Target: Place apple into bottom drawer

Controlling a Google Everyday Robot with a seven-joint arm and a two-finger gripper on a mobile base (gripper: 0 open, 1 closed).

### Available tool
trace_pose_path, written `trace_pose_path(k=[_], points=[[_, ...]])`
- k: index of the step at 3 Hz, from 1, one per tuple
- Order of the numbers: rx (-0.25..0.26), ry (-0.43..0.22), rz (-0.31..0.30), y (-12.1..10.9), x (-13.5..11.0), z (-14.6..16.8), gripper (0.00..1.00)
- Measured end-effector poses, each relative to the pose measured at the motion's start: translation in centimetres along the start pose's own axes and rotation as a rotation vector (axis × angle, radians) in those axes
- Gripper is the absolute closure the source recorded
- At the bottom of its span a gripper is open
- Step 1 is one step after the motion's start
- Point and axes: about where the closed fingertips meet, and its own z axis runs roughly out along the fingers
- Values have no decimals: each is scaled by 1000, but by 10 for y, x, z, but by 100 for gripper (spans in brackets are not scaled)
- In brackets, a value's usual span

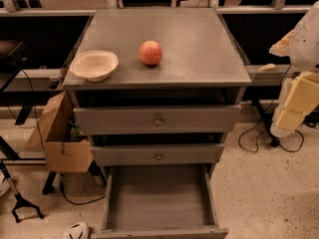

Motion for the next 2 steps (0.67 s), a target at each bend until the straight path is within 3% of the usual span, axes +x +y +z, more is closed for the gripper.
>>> trace_pose_path(k=[1,2], points=[[0,-1,0,0,0,0,0],[15,-65,28,-17,-16,1,0]])
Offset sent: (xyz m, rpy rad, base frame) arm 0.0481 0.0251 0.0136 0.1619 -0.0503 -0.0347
